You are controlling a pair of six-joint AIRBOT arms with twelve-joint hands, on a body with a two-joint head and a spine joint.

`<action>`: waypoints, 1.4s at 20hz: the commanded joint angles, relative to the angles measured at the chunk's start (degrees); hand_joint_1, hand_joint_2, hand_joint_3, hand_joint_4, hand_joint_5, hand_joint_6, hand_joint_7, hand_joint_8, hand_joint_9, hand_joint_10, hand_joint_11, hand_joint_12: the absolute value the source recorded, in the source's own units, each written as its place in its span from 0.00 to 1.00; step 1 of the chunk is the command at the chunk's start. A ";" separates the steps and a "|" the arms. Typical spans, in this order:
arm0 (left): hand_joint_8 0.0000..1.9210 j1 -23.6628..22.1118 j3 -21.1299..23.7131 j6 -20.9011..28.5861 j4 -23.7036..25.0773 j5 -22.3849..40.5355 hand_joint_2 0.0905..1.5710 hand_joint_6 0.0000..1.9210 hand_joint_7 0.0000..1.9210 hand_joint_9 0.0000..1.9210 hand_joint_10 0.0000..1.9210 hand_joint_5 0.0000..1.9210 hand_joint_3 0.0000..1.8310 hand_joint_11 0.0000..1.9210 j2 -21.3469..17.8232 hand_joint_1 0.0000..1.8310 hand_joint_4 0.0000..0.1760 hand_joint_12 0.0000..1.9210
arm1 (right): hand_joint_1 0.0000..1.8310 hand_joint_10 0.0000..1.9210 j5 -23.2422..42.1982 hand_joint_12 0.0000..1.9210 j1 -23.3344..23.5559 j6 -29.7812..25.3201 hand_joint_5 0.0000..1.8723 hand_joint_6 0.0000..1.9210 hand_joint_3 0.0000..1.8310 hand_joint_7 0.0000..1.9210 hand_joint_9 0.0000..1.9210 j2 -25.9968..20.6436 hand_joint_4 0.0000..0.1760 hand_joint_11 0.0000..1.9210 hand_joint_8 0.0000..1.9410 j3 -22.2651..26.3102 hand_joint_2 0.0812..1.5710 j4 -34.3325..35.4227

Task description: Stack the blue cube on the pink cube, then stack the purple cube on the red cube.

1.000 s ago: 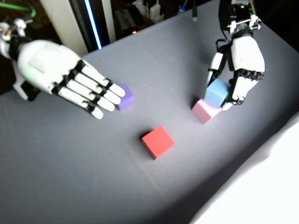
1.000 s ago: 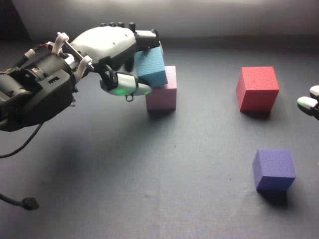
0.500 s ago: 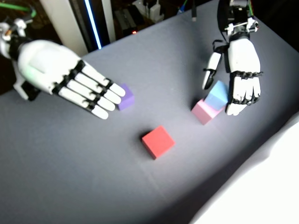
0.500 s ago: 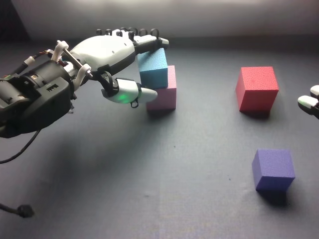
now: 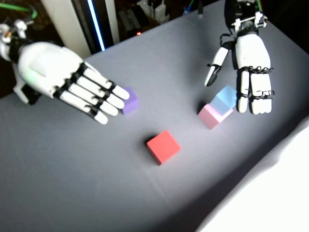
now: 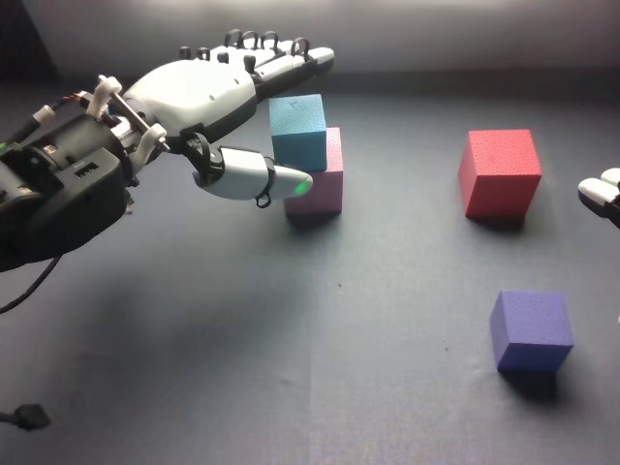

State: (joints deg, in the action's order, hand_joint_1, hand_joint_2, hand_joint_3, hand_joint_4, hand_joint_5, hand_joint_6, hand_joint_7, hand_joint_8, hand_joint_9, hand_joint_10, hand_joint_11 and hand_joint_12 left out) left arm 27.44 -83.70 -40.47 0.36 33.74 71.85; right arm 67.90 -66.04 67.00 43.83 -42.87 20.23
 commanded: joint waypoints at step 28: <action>0.00 20.02 17.67 4.15 -0.88 37.39 0.84 0.00 0.00 0.00 0.00 0.00 0.00 0.00 -15.21 0.23 0.67 0.00 | 0.73 0.85 -14.16 0.93 14.46 -5.28 0.31 0.72 0.00 0.38 0.36 12.71 0.00 0.31 0.73 -12.57 0.79 -5.45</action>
State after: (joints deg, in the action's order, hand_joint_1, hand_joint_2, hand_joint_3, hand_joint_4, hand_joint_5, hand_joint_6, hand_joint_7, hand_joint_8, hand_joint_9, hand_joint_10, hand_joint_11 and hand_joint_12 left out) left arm 47.81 -65.98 -36.53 0.40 63.66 56.99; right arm 47.33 -51.92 61.71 56.73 -55.40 15.79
